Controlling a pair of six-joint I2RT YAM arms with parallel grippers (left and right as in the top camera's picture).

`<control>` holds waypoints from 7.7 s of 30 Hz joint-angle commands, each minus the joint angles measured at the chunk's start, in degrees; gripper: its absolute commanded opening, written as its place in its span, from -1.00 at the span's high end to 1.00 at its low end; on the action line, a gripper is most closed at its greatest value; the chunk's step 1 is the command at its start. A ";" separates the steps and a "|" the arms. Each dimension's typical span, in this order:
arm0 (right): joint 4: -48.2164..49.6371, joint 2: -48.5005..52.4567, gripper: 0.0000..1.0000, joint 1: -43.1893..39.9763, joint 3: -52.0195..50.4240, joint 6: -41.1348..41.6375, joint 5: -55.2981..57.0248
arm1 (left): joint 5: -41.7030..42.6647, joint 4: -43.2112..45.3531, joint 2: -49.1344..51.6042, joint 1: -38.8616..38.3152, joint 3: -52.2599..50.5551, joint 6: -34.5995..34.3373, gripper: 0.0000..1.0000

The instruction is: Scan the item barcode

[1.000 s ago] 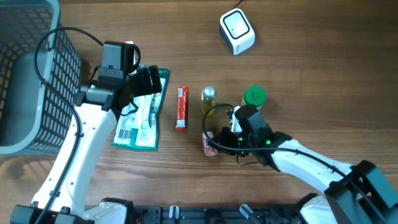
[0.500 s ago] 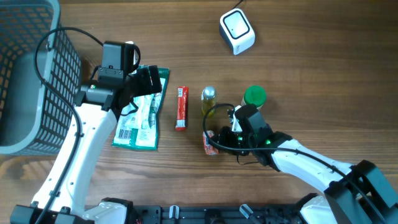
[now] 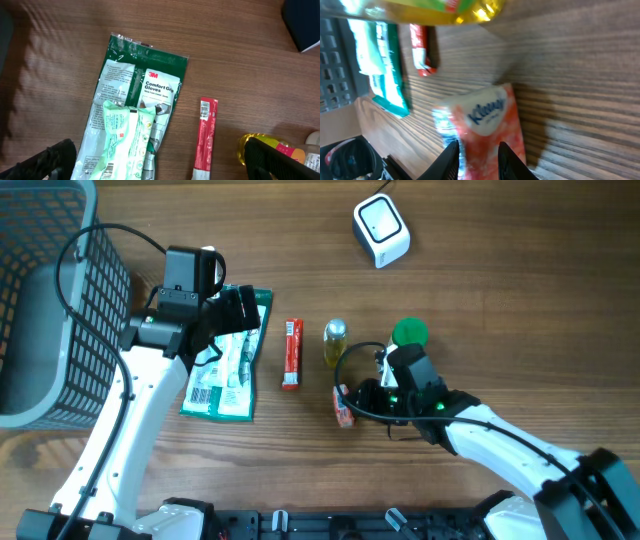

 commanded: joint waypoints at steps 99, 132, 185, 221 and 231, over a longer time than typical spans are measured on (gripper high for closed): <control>-32.92 14.40 -0.16 19.87 30.40 -5.44 30.03 | 0.46 0.13 0.11 0.42 0.17 0.09 -1.00; -52.48 1.36 -0.99 -10.21 41.86 -6.49 30.47 | 0.46 0.15 0.11 0.42 0.17 0.09 -1.00; -63.08 29.66 -0.99 -13.62 56.02 -13.42 26.60 | 0.46 0.15 0.11 0.42 0.17 0.09 -1.00; -61.79 29.66 -0.43 -13.62 54.16 -39.47 26.60 | 0.46 0.13 0.11 0.42 0.17 0.09 -1.00; -59.98 29.66 -0.61 -13.62 54.14 -39.47 26.62 | 0.46 0.13 0.11 0.42 0.17 0.09 -1.00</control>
